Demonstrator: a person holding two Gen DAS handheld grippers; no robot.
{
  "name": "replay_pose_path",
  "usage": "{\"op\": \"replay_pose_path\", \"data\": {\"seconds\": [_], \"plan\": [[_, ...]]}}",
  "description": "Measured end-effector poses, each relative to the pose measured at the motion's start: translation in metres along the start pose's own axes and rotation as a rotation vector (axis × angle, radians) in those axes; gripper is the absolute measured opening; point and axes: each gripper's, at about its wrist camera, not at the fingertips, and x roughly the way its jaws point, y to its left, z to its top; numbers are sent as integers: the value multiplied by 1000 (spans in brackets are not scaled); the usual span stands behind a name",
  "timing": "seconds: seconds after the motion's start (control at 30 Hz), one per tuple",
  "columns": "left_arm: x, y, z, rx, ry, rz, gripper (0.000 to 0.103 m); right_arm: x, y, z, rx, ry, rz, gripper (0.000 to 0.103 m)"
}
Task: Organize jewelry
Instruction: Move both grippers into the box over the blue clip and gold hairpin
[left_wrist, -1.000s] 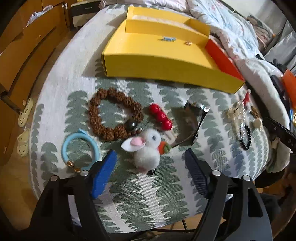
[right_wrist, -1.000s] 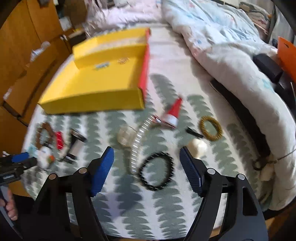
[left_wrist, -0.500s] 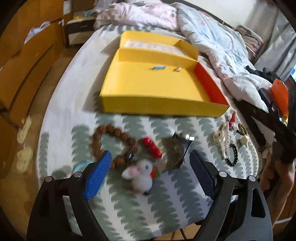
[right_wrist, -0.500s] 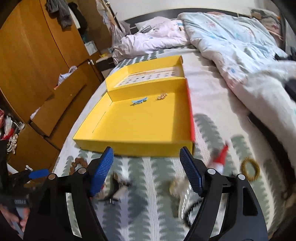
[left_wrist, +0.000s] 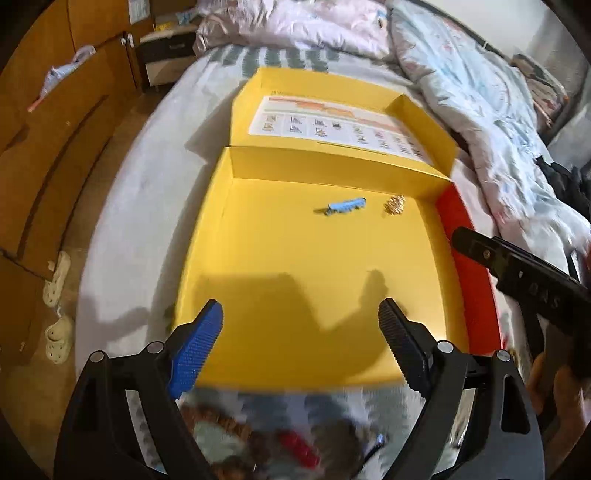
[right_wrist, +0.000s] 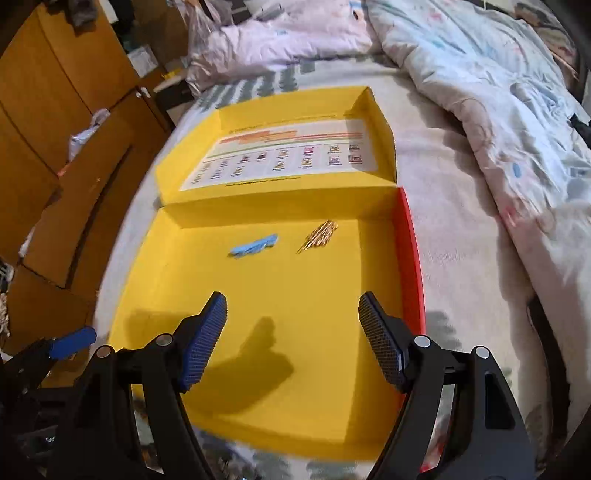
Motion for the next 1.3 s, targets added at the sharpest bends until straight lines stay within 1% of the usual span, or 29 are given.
{"op": "replay_pose_path", "data": {"seconds": [0.1,0.23,0.3,0.37,0.47,0.53,0.63,0.7,0.77,0.87,0.97,1.03,1.13,1.23,1.3], "plan": [[28,-5,17,20,26,3,85,23,-1,15,-6,41,-13,76],[60,-9,28,28,69,-28,85,50,-1,27,-26,78,-28,76],[69,-9,34,34,64,-34,85,64,-3,34,-26,98,-40,76],[76,-9,39,36,55,-36,85,76,-5,38,-21,114,-33,76],[86,-7,46,34,54,-44,85,90,-4,42,-30,133,-35,76],[92,-7,50,32,54,-40,85,94,-2,45,-37,124,-37,76],[97,-7,56,36,49,-35,85,104,0,48,-50,134,-62,76],[100,-11,59,58,43,-23,85,108,-2,50,-49,134,-66,76],[102,-14,60,67,40,-27,85,110,-5,51,-51,135,-80,76],[106,-20,64,90,37,-40,85,113,-10,54,-36,139,-49,76],[114,-27,67,127,37,-26,85,117,-9,56,-38,147,-53,76],[119,-31,67,143,51,-24,85,121,-7,56,-37,157,-42,76],[125,-36,69,155,54,-22,85,128,-1,57,-50,168,-56,76],[129,-40,70,175,44,2,85,135,-1,59,-47,179,-75,77],[135,-41,72,174,53,9,85,141,-2,59,-46,193,-86,79]]}}
